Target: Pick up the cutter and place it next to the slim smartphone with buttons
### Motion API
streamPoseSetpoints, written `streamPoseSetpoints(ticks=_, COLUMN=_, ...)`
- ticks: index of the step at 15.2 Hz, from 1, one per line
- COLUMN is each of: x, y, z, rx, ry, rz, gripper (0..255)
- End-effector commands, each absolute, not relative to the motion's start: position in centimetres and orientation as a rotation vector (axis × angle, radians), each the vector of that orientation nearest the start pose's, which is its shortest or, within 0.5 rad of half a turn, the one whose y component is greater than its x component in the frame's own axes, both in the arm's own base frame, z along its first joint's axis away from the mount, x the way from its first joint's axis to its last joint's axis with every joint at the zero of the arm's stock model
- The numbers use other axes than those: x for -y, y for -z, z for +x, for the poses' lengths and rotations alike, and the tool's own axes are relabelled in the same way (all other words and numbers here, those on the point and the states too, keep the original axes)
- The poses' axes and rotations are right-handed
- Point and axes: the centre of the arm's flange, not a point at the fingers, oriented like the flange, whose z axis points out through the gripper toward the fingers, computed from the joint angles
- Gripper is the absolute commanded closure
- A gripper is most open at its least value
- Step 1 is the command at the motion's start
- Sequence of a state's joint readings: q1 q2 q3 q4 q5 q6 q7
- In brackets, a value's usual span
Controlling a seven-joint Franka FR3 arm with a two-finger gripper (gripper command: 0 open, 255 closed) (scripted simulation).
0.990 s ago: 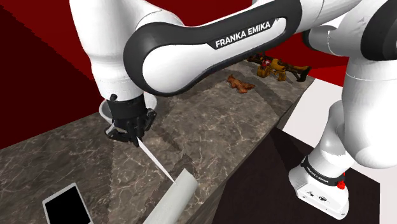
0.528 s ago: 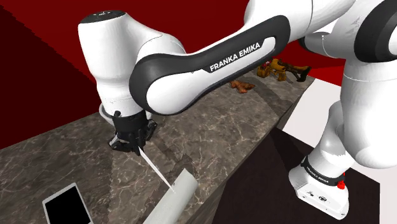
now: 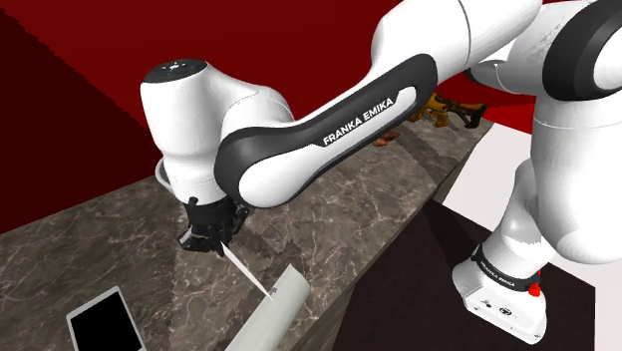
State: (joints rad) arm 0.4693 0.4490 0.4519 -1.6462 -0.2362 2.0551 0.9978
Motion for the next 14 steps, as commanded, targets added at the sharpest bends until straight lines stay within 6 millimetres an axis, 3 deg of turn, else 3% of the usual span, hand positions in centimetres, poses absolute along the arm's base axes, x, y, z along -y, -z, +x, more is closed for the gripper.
streamPoseSetpoints(ticks=1, x=-50.3, y=-36.5, z=44.2, rx=-0.011, ry=0.033, rz=-3.144, gripper=255)
streamPoseSetpoints(ticks=4, x=-50.3, y=-35.2, z=44.2, rx=-0.011, ry=0.033, rz=-3.144, gripper=255)
streamPoseSetpoints(ticks=11, x=-50.3, y=-35.2, z=44.2, rx=-0.011, ry=0.033, rz=-3.144, gripper=255)
streamPoseSetpoints(ticks=12, x=-50.2, y=-35.1, z=44.2, rx=-0.011, ry=0.033, rz=-3.144, gripper=0)
streamPoseSetpoints(ticks=14, x=-50.2, y=-35.1, z=44.2, rx=-0.011, ry=0.033, rz=-3.144, gripper=0)
